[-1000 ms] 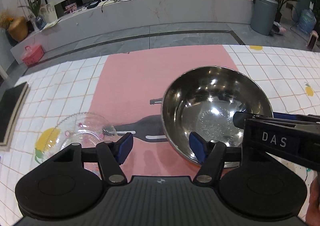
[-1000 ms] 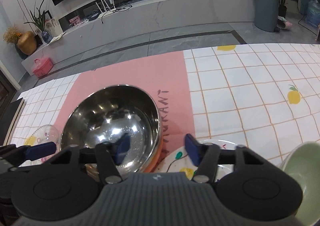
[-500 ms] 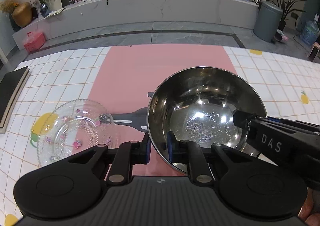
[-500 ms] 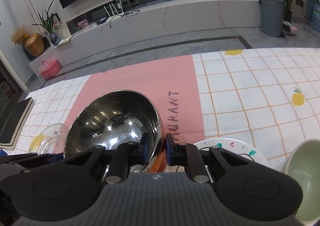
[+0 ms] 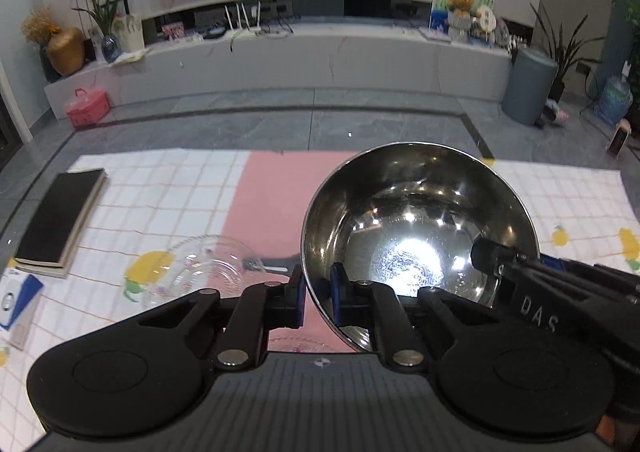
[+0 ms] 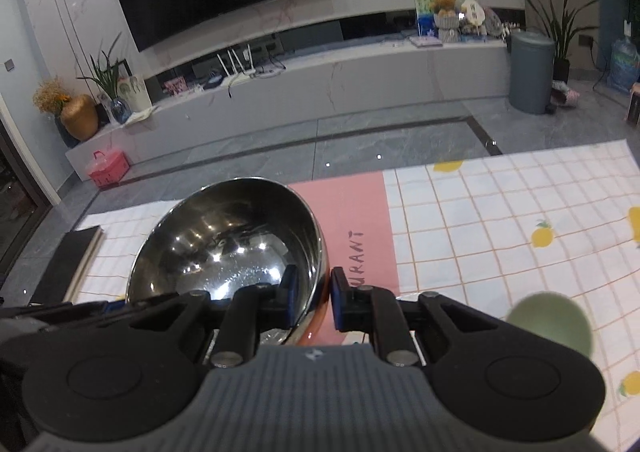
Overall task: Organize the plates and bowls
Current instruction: 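Carry the steel bowl with both tools over the orange bowl, then lower the steel bowl into the orange bowl with both tools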
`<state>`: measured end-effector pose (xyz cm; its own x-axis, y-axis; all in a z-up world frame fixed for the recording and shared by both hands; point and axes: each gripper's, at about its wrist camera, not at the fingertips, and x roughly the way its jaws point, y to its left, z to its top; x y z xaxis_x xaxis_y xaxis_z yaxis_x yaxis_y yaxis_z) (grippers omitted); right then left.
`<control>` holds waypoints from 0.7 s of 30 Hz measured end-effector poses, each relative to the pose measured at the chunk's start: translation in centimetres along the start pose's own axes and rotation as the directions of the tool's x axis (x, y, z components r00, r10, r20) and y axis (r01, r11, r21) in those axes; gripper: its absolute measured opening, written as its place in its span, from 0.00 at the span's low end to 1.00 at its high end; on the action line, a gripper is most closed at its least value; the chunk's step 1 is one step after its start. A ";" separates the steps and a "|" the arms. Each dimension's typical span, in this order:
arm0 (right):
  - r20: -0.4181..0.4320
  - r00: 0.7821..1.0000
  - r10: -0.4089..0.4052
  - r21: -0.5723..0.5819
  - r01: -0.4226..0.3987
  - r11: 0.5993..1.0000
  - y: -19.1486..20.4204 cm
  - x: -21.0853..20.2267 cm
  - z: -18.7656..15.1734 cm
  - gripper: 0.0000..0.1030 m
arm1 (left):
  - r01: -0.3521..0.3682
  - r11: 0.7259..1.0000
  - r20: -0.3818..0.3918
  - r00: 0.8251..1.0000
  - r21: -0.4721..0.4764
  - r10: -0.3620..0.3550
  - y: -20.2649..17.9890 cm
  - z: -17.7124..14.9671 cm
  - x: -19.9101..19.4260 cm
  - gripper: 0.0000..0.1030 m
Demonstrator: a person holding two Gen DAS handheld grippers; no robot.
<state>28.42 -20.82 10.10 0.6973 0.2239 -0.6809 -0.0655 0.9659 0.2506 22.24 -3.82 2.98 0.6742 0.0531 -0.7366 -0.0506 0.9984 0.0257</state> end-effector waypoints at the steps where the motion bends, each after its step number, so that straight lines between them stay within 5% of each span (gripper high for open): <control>1: 0.008 1.000 0.001 0.001 -0.001 1.000 0.2 -0.9 0.1 0.14 | 0.000 1.000 0.009 1.000 -0.002 0.000 0.1 0.0 -0.9 0.13; 21: 0.039 0.999 0.011 -0.032 -0.009 0.999 3.2 -17.7 -3.8 0.16 | 0.026 0.997 0.072 0.997 -0.075 -0.021 2.6 -5.6 -14.2 0.13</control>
<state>13.19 -21.18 20.37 0.7238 0.2289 -0.6509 -0.0946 0.9674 0.2349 8.44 -2.08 9.71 0.7262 0.0337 -0.6866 -0.0883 0.9951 -0.0446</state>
